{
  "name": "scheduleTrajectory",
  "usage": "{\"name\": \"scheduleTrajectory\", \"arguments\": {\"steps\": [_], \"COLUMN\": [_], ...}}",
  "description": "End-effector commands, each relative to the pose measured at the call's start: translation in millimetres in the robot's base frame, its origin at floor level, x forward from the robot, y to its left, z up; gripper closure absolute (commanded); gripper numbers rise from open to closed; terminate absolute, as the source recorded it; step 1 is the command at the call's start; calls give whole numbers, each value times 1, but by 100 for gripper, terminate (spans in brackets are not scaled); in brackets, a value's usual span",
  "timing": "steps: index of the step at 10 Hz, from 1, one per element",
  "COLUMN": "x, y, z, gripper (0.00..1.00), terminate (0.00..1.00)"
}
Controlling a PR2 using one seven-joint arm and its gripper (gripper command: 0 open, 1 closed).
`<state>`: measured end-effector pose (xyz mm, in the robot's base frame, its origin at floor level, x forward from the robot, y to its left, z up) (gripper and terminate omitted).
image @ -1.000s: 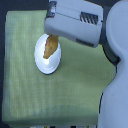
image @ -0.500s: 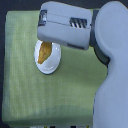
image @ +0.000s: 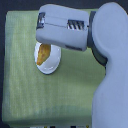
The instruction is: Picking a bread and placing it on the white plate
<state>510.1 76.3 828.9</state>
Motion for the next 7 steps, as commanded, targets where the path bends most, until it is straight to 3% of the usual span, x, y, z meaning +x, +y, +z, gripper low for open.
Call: {"name": "scheduleTrajectory", "arguments": {"steps": [1, 3, 4, 7], "x": [-1, -1, -1, -5], "y": [5, 8, 9, 11], "z": [1, 3, 3, 4], "gripper": [100, 100, 0, 0], "terminate": [0, 0, 0, 0]}}
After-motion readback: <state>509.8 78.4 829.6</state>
